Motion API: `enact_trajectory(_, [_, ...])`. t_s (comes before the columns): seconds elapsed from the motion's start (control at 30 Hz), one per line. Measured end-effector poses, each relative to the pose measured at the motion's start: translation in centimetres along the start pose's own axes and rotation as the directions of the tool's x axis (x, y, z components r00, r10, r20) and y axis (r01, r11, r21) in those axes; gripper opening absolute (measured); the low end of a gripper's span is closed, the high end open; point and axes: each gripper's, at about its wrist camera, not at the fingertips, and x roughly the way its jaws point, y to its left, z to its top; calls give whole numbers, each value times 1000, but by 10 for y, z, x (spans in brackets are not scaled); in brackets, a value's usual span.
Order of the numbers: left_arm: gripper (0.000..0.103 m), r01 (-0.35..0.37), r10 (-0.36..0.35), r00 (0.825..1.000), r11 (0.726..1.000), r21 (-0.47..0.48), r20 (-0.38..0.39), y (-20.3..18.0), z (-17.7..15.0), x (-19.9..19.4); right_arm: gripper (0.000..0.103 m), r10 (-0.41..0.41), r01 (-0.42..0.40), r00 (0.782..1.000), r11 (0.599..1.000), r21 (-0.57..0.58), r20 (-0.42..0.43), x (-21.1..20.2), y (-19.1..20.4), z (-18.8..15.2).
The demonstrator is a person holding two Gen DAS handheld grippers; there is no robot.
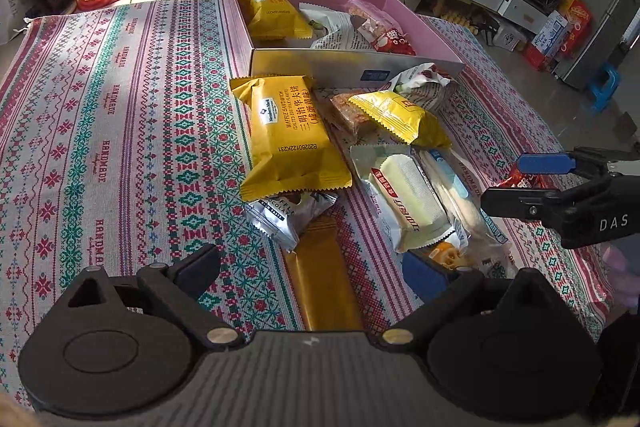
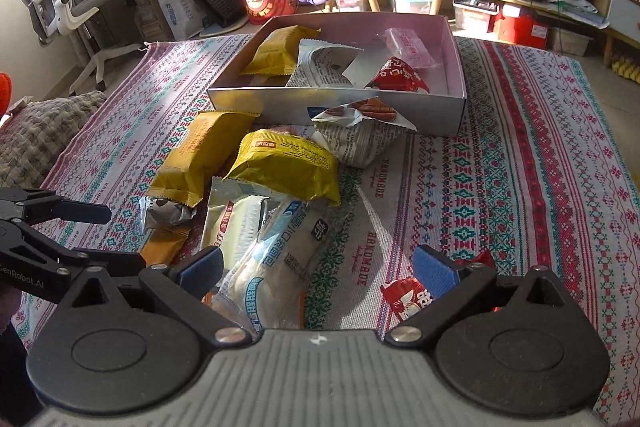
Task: Organize snacks
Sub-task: 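Grasp orange bar with left tool while right tool grasps white-blue packet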
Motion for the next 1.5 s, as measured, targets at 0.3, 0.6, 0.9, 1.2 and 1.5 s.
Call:
enact_trajectory(0.3, [79, -20, 26, 996, 997, 73, -81, -15, -12, 15, 87, 45, -46, 999, 999, -29, -22, 18, 13, -3])
enact_trajectory(0.6, [63, -109, 125, 988, 980, 168, -88, -20, -13, 14, 73, 21, -23, 999, 999, -43, -42, 24, 13, -4])
enact_trajectory(0.9, [51, -130, 146, 985, 979, 155, -95, -16, -7, 15, 65, 10, -11, 998, 1000, -22, -55, 24, 8, -1])
enact_trajectory(1.2, [36, -143, 155, 983, 982, 127, -94, -13, -4, 13, 47, 10, -12, 998, 1000, -26, -65, 23, 8, 1])
enact_trajectory(1.5, [34, -132, 143, 985, 985, 110, -100, -14, -4, 10, 24, 0, -5, 999, 994, -106, -53, 17, 21, 1])
